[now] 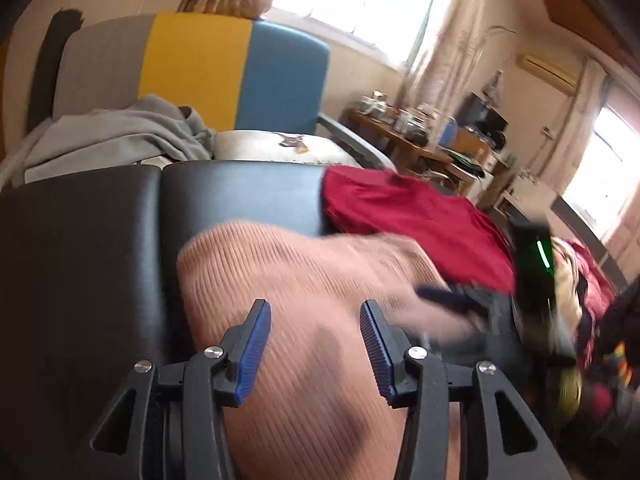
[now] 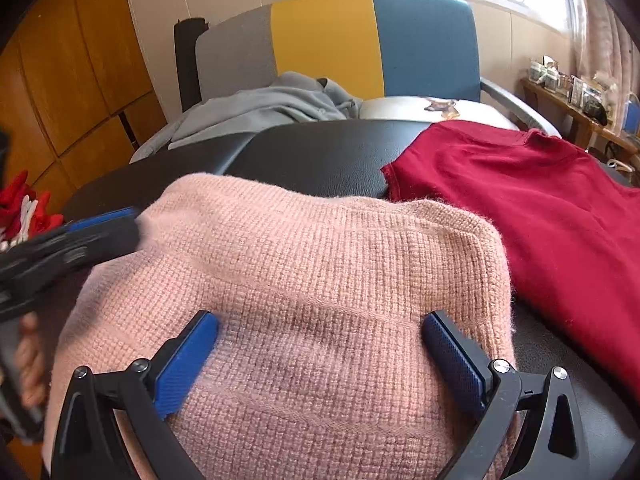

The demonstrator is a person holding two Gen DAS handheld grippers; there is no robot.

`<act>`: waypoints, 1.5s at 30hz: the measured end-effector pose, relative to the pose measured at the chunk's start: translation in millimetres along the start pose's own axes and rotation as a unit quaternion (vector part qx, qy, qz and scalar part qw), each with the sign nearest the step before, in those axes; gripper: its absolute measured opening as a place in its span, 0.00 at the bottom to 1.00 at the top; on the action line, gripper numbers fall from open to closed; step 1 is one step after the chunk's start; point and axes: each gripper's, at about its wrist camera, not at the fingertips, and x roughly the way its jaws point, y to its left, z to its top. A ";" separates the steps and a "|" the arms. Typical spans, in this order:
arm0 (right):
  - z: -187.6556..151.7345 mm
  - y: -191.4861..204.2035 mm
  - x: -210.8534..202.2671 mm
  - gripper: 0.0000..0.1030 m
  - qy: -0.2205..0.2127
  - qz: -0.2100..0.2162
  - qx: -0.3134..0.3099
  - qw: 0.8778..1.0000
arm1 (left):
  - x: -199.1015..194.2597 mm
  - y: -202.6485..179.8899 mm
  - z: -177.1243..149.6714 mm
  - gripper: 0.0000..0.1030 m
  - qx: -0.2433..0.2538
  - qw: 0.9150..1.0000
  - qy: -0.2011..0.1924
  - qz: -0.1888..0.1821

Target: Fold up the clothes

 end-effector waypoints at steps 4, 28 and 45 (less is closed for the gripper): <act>2.4 3.0 -24.6 1.00 -0.002 -0.019 -0.004 1.000 | -16.6 -20.0 -42.9 0.47 0.054 0.998 0.000 0.014; -41.9 -74.0 -72.0 1.00 -0.012 0.102 0.114 0.988 | -34.4 87.9 -48.3 0.80 -0.213 0.962 0.008 -0.172; -33.3 -38.1 5.3 1.00 0.033 0.203 -0.052 0.977 | 37.5 61.1 -45.4 0.66 -0.133 0.973 0.086 -0.168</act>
